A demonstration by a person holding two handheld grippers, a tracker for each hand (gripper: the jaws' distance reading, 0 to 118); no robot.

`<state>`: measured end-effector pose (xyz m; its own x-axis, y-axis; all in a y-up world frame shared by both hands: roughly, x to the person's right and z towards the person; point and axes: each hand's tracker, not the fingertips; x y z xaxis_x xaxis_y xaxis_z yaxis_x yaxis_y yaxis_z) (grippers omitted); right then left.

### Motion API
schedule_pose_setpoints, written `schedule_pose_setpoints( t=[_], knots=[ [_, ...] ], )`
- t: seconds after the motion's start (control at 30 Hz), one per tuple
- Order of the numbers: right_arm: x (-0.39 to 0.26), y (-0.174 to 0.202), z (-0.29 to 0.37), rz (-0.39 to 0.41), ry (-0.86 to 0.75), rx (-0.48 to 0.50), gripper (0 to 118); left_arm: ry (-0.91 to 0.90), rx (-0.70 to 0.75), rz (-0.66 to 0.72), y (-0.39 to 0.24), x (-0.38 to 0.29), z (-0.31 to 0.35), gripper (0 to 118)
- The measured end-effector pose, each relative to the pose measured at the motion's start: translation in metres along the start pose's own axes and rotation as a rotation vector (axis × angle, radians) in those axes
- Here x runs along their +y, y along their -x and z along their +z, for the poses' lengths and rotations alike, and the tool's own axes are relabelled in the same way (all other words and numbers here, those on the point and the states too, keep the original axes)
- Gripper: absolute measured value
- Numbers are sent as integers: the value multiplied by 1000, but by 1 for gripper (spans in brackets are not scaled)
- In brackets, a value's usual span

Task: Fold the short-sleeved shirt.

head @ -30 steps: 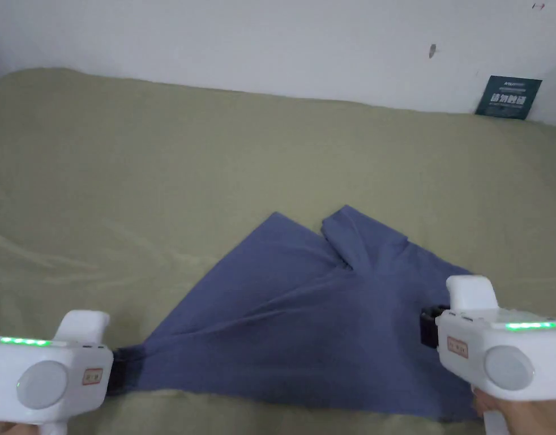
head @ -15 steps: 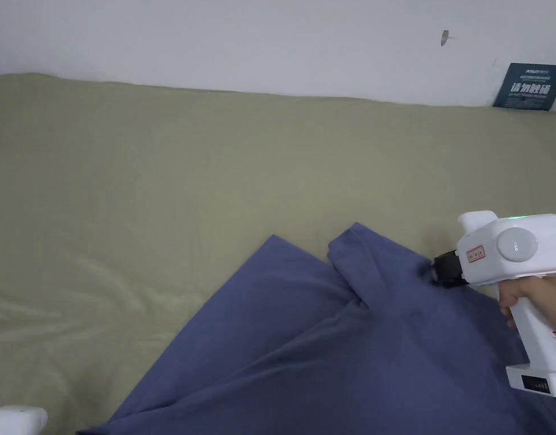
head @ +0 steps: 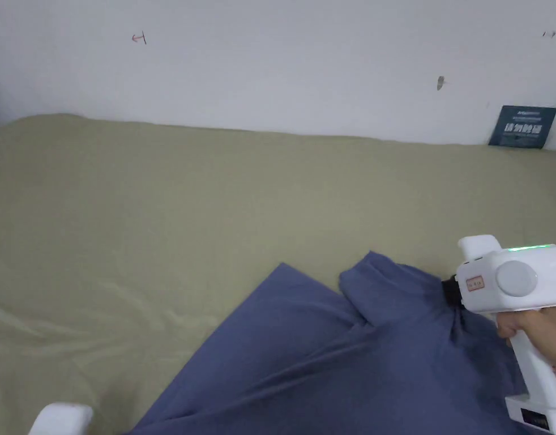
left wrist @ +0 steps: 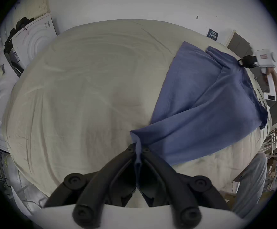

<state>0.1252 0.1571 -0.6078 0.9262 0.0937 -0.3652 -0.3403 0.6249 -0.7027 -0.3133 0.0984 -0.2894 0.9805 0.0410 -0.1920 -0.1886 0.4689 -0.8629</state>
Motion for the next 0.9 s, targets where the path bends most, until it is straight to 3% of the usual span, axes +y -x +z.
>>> schedule_pose_setpoints(
  t=[0.2, 0.53, 0.63, 0.9],
  knots=[
    [-3, -9, 147, 28, -230, -23, 1, -175, -92, 79, 0, 28, 84, 1],
    [6, -45, 376, -17, -602, -178, 1, -529, -29, -54, -52, 139, 264, 1],
    [16, -54, 411, -32, -664, -250, 1, -597, 28, -54, -64, 176, 306, 1],
    [63, -64, 450, -73, -732, -308, 1, -658, 219, -68, -72, 241, 362, 1]
  ],
)
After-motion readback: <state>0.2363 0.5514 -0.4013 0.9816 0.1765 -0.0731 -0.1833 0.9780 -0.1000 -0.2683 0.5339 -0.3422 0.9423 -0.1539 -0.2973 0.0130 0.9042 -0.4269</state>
